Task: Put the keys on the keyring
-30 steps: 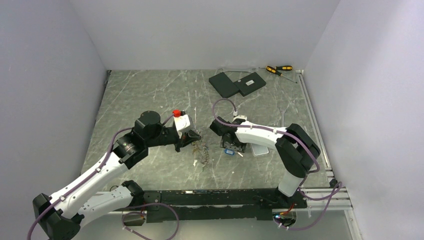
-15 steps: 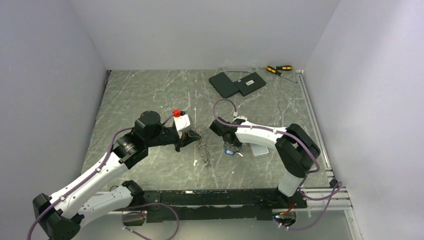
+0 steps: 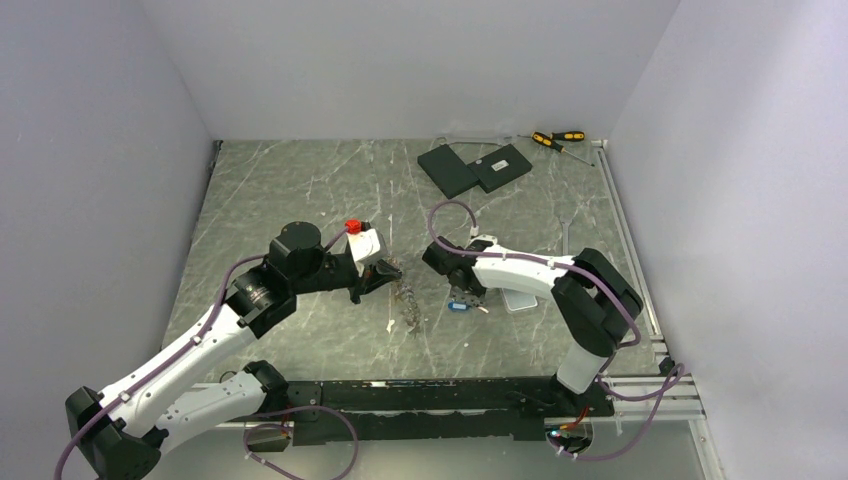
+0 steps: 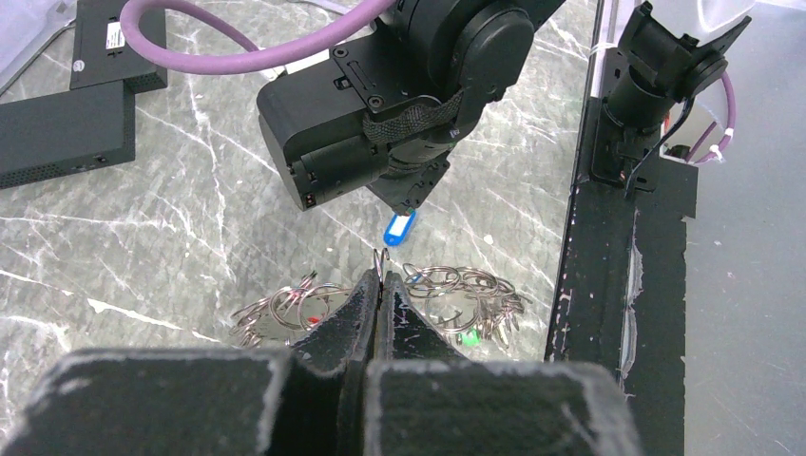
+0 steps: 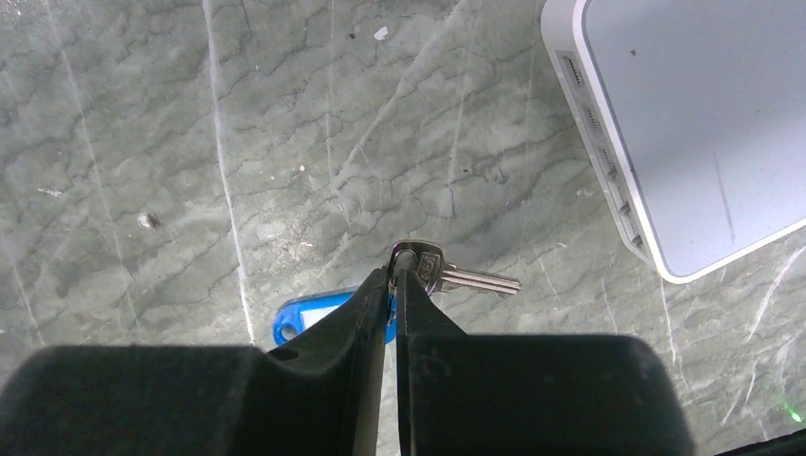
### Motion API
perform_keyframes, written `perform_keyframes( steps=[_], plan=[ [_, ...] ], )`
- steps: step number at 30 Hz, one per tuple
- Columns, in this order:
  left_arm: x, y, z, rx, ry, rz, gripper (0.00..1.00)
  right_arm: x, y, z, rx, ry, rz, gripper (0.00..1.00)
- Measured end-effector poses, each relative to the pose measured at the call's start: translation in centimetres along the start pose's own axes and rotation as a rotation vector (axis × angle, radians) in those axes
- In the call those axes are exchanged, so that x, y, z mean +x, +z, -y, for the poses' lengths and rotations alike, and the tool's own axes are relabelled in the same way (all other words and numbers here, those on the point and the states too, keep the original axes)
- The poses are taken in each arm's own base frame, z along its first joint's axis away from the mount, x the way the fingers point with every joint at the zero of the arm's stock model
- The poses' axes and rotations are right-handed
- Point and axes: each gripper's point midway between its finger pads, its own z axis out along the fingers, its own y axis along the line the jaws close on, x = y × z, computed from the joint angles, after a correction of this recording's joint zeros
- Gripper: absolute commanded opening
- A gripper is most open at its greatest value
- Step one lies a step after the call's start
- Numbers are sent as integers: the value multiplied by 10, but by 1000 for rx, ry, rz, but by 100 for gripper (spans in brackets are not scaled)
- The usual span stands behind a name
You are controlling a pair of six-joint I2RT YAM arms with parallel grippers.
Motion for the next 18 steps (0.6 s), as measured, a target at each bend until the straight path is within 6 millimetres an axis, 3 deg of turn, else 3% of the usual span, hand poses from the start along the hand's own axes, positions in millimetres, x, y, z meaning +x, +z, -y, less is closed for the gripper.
perform_keyframes(
  steps=[3,9,18],
  plan=[
    [0,0,0,0,0,0,0,0,0,0,-1,0,1,12],
    [0,0,0,0,0,0,0,0,0,1,0,-1,1,25],
    [0,0,0,0,0,0,0,0,-1,2,-5,-3,4,19]
  ],
)
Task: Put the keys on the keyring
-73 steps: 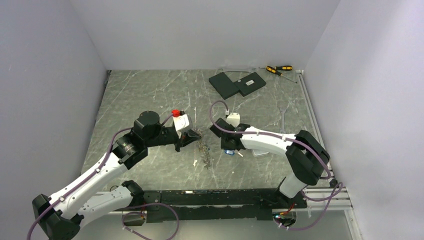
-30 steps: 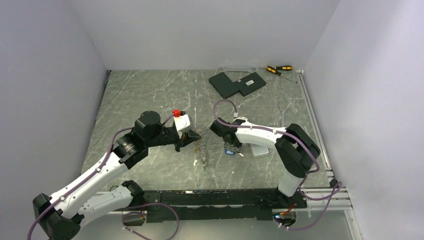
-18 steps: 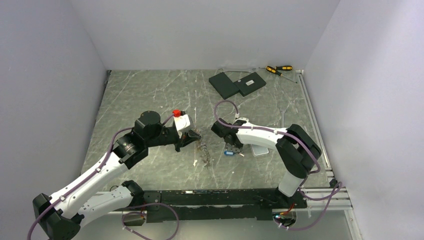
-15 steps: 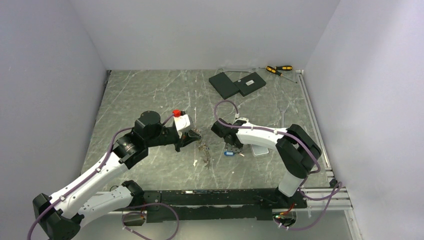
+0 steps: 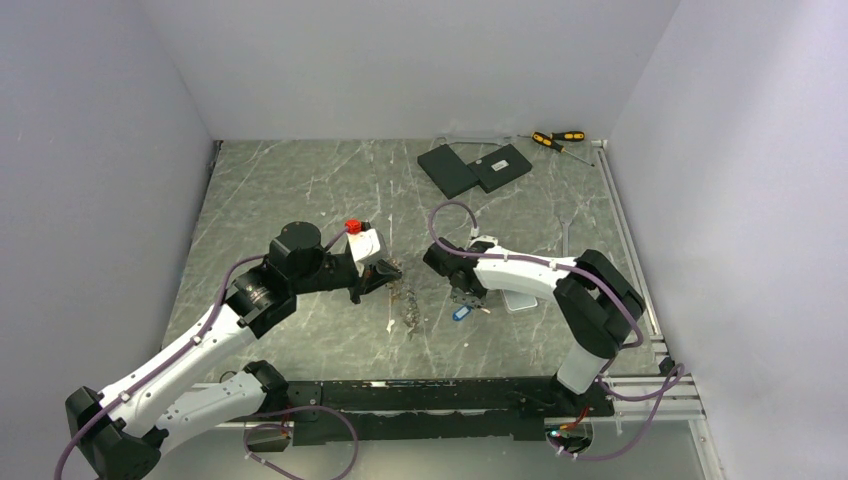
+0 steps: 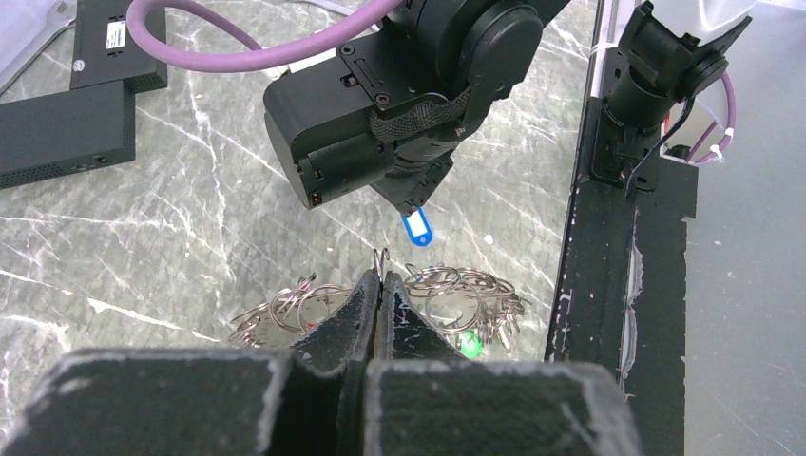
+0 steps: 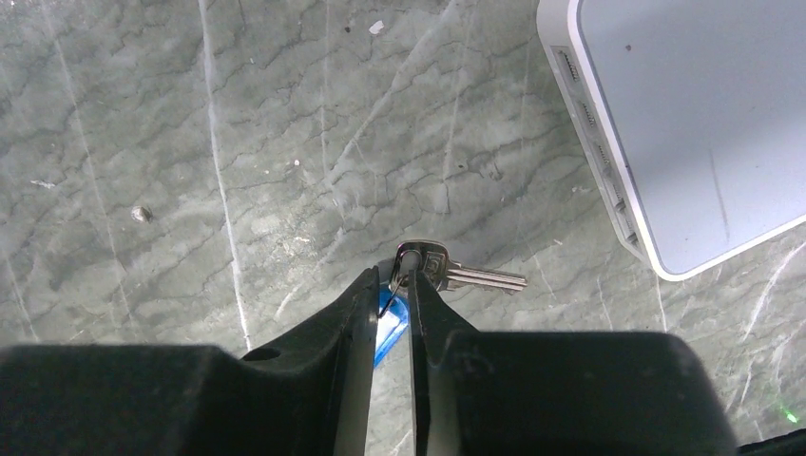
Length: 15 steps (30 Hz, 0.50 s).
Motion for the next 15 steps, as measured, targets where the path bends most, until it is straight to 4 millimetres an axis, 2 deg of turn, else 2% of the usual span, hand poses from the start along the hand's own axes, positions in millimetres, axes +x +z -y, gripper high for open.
perform_keyframes(
  steps=[7,15],
  plan=[
    [0,0,0,0,0,0,0,0,0,1,3,-7,3,15],
    [0,0,0,0,0,0,0,-3,-1,1,1,-5,12,16]
  ],
)
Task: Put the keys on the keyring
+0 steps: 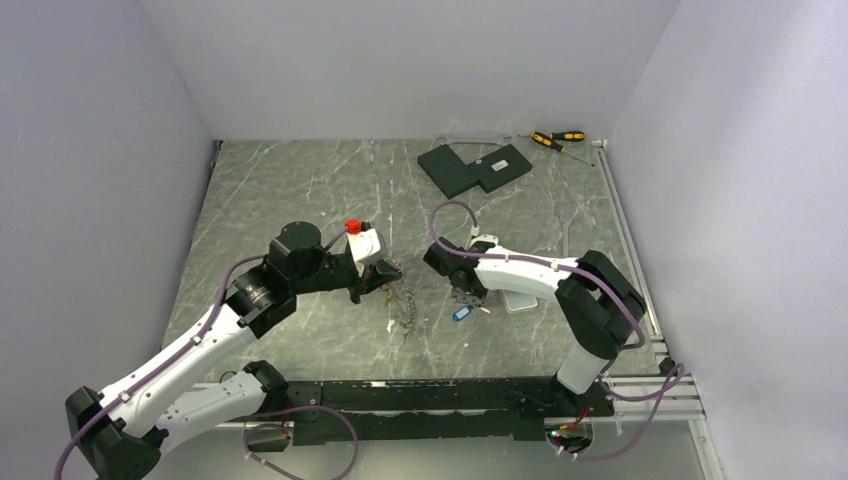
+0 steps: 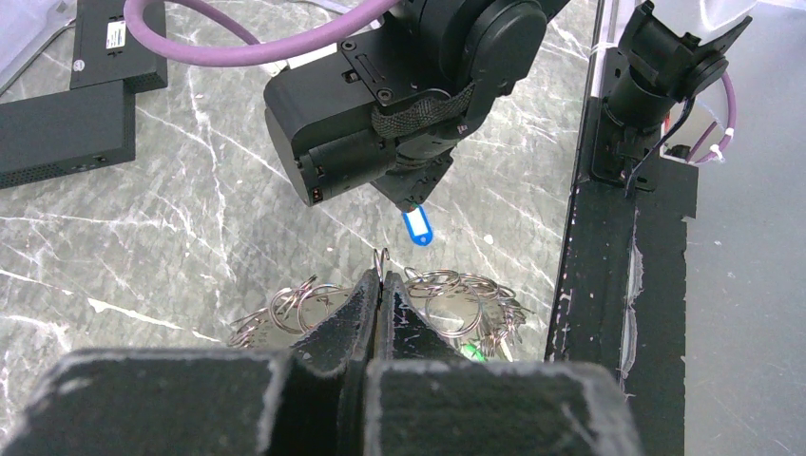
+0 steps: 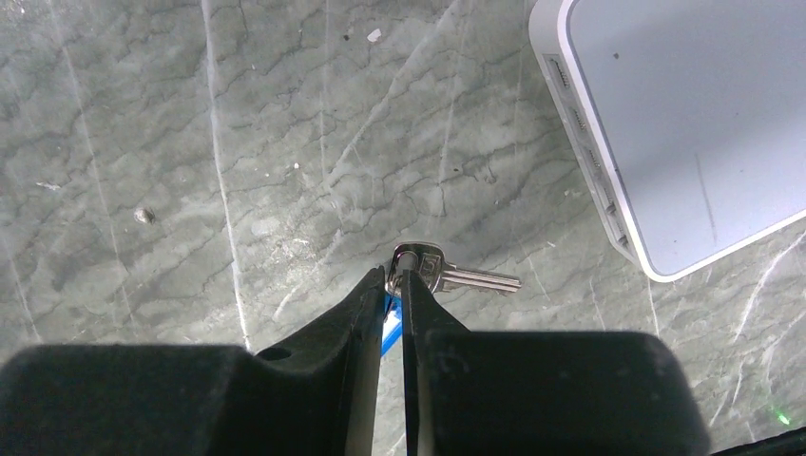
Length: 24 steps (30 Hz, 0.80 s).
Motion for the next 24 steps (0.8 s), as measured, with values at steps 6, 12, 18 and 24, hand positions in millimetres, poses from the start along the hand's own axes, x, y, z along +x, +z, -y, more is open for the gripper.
perform_keyframes(
  steps=[6,12,18,24],
  plan=[
    [0,0,0,0,0,-1,0,-3,-3,0,-6,1,15,6],
    [0,0,0,0,0,-1,0,-4,-3,0,-8,-5,19,2],
    [0,0,-1,-4,0,-1,0,-4,-3,0,-9,-6,19,0],
    [0,0,-1,-6,0,-2,0,-6,-7,0,-42,-12,37,0]
  ],
)
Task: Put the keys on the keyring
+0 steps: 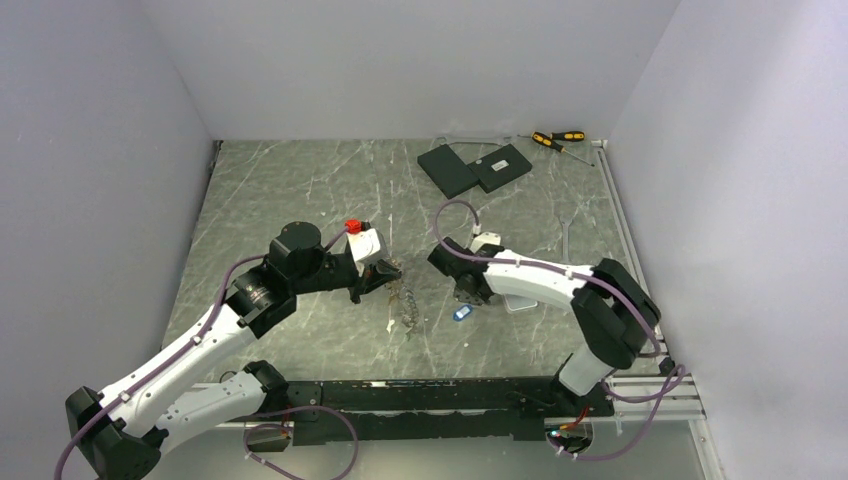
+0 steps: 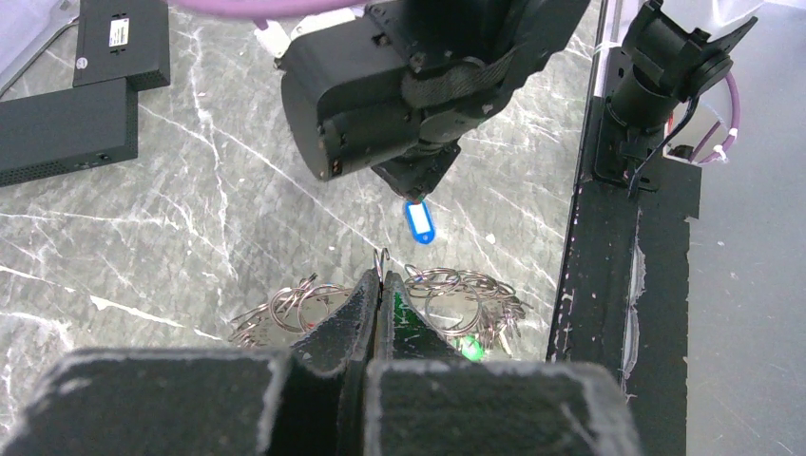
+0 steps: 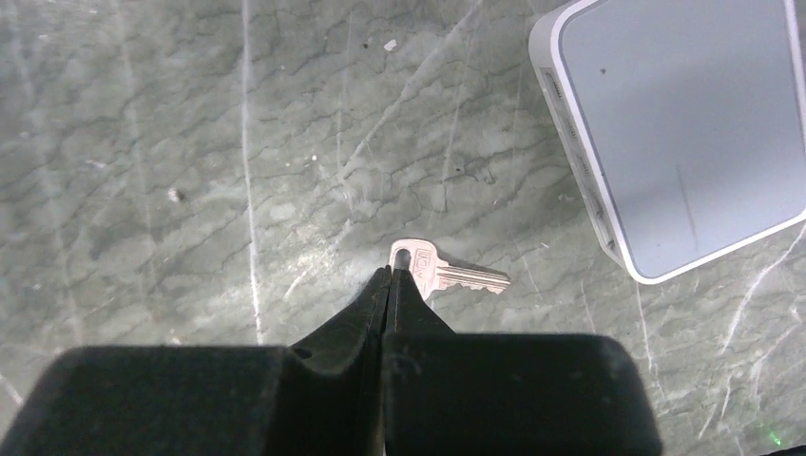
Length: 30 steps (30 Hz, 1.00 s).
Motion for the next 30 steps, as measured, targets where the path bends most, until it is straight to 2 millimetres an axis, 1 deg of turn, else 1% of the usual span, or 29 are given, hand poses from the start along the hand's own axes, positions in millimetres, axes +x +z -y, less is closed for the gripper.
perform_keyframes(
  steps=[3,8,10,16,19,25,30],
  plan=[
    [0,0,0,0,0,0,0,-7,-11,-1,-57,-2,32,0],
    [0,0,0,0,0,0,0,-28,-37,-9,-198,3,120,0],
    [0,0,0,0,0,0,0,-33,-44,-12,-243,-10,150,0],
    [0,0,0,0,0,0,0,-42,-63,-20,-380,-131,249,0],
    [0,0,0,0,0,0,0,-51,-82,-20,-455,-175,319,0],
    [1,1,0,0,-1,-2,0,-77,-131,-23,-624,-218,476,0],
    [2,1,0,0,-3,-5,0,-80,-160,-27,-739,-285,537,0]
  ],
)
